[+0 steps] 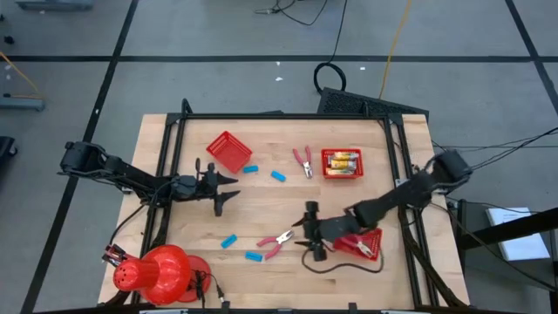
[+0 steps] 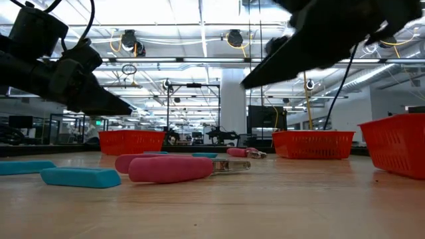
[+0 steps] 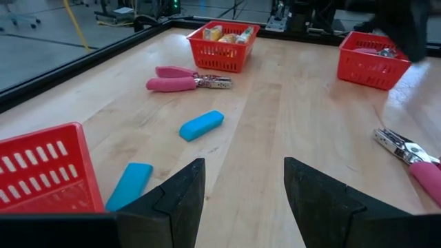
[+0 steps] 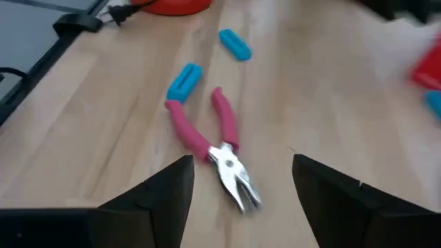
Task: Pick & Place School Supplies
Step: Put the pink hole puncher into the bottom red bin
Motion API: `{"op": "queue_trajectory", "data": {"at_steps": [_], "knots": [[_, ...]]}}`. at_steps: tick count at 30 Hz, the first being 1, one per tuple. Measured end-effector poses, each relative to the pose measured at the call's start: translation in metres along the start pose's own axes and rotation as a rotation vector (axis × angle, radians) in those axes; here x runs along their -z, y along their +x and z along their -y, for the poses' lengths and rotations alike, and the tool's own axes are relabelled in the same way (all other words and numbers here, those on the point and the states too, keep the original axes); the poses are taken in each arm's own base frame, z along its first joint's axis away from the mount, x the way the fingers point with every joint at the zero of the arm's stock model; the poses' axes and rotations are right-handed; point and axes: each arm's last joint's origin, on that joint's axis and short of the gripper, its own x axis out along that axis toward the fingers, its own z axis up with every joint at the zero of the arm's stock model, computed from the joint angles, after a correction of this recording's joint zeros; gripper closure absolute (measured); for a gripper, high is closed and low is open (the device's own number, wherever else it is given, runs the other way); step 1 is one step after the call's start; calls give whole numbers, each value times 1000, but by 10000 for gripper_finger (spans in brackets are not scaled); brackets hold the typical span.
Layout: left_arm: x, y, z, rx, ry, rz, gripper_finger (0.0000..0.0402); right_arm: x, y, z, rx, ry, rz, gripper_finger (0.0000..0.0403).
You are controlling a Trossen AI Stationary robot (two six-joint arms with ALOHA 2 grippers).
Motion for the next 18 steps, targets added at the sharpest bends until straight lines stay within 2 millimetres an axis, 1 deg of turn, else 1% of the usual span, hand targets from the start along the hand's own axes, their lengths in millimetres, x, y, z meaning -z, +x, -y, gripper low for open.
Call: {"op": "queue_trajectory", "data": {"at_steps": [2, 5, 10, 14, 18], "knots": [[0, 0, 0, -13, -1, 3, 202, 2, 15, 4, -29, -13, -11, 163], [-1, 0, 0, -14, -2, 7, 202, -4, 39, 4, -67, -41, -17, 163], [-1, 0, 0, -13, -5, 13, 202, -12, 75, -6, -107, -149, -103, 163], [-1, 0, 0, -14, -8, 14, 202, -13, 89, -9, -110, -185, -155, 163], [-1, 0, 0, -14, -9, 15, 202, -15, 93, -6, -119, -175, -147, 163]]}}
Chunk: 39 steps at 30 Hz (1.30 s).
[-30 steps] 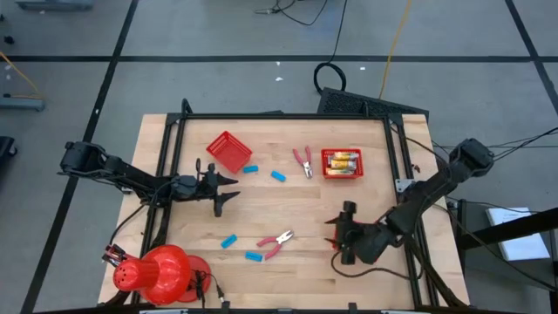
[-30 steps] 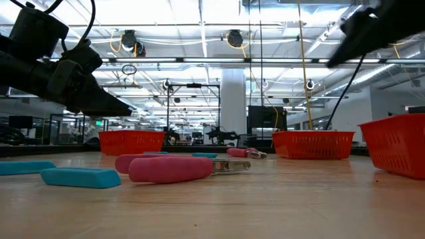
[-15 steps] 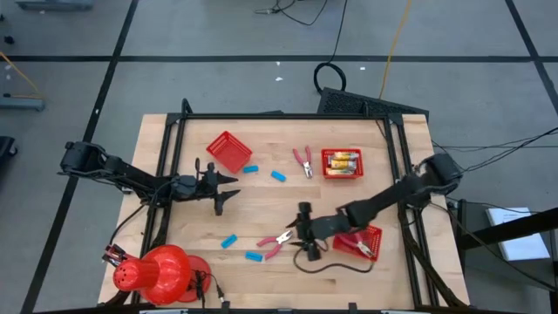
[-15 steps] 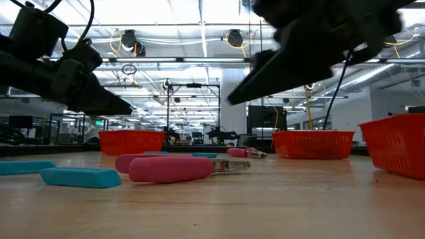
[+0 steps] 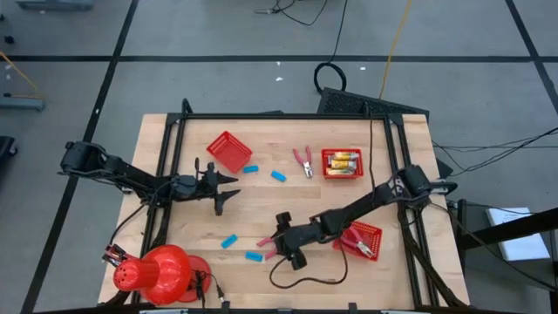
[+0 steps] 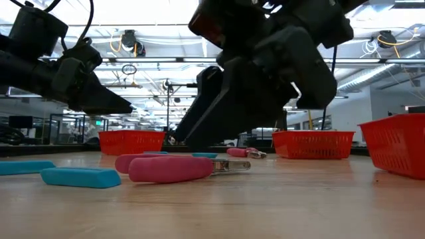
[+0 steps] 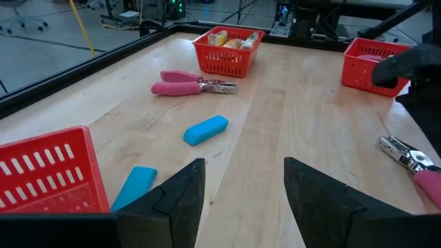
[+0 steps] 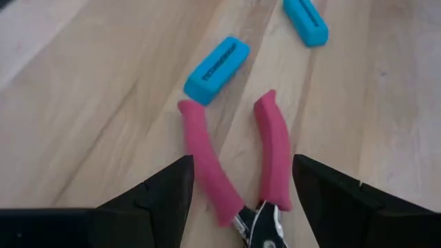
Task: Pick & Place School Supplies
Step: Put the pink hole puncher into the bottom red bin
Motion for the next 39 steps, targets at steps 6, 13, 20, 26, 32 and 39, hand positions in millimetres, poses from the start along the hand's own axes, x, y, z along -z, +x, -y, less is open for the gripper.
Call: {"op": "queue_trajectory", "data": {"at_steps": [6, 13, 20, 26, 32, 39], "knots": [[0, 0, 0, 0, -1, 2, 202, 0, 2, 17, 3, 49, 12, 163], [0, 0, 0, -1, -2, 5, 202, 2, 3, 34, -66, 118, 19, 163], [0, 0, 0, -3, 0, 5, 202, 7, 10, 31, -93, 138, 23, 163], [0, 0, 0, -3, -1, 5, 202, 14, 24, 30, -92, 156, 38, 163], [0, 0, 0, -3, 0, 5, 202, 14, 24, 28, -69, 160, 38, 186], [-1, 0, 0, -3, 0, 6, 202, 14, 24, 28, -64, 160, 34, 205]]}}
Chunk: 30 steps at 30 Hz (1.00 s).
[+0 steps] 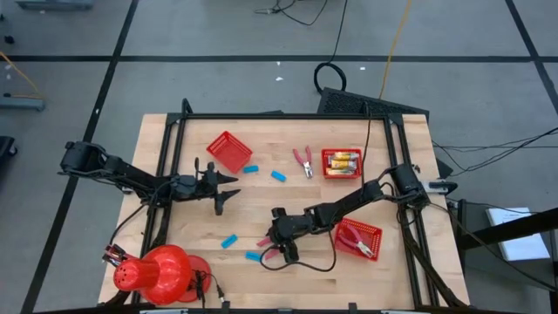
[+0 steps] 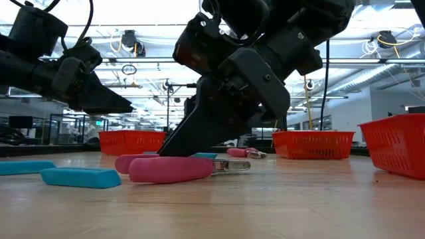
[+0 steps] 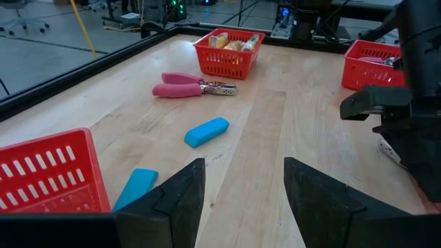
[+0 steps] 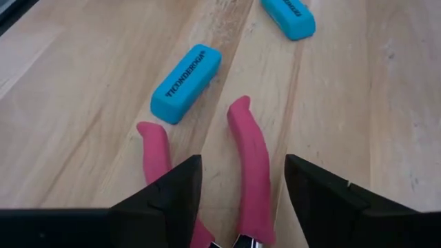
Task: Pick & Place School Supplies
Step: Put the pink hole puncher into the bottom red bin
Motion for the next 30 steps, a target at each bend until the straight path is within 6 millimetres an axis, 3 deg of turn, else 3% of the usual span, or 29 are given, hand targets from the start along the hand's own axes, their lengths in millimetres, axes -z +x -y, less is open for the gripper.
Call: {"op": "queue_trajectory", "data": {"at_steps": [6, 10, 16, 19, 22, 30], "knots": [[0, 0, 0, 0, 1, 0, 202, 1, 0, 3, 24, 3, -4, 195], [0, 0, 0, 0, 1, 1, 202, 7, 11, 6, 31, 8, -16, 206], [0, 0, 0, -1, -1, 1, 202, 10, 25, 6, 30, 11, -37, 251], [0, 0, 0, -2, 0, 0, 202, 8, 25, 5, 30, -1, -43, 302], [0, 0, 0, -2, 0, 0, 202, 5, 20, 5, 32, -22, -49, 367], [0, 0, 0, -2, 1, -1, 202, -20, -7, -3, 194, -142, -3, 367]]}}
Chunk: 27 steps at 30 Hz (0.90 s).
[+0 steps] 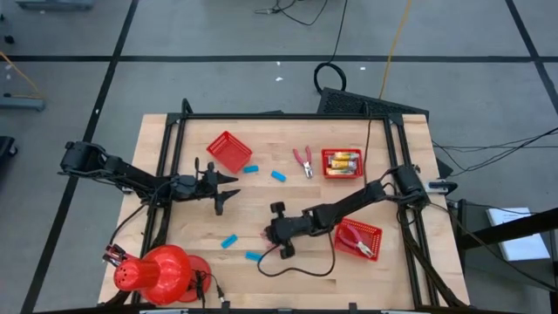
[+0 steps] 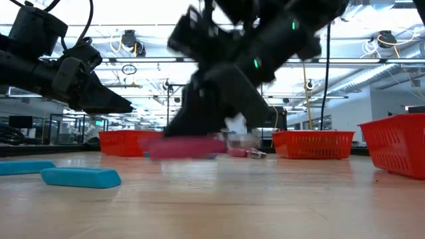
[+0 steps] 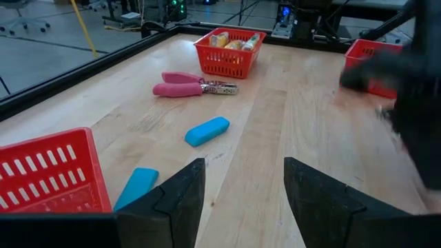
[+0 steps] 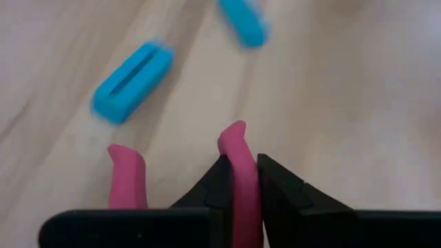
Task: Pick & Place School Supplies
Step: Put the pink hole puncher into the bottom red bin
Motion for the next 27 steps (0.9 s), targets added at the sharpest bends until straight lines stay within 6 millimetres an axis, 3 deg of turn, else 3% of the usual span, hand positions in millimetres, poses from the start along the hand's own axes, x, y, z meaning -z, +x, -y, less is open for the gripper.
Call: {"op": "queue_trajectory", "data": {"at_steps": [6, 12, 18, 27], "knots": [[0, 0, 0, 0, -7, 0, 202, -34, -46, 9, 127, -78, 53, 367], [0, 0, 0, 5, -9, -1, 202, -45, -97, 5, 253, -116, -47, 367], [0, 0, 0, 5, -7, -2, 202, -19, -139, -9, 327, -29, -142, 367], [0, 0, 0, 8, 1, -5, 202, 48, -190, -24, 376, 193, -163, 367]]}}
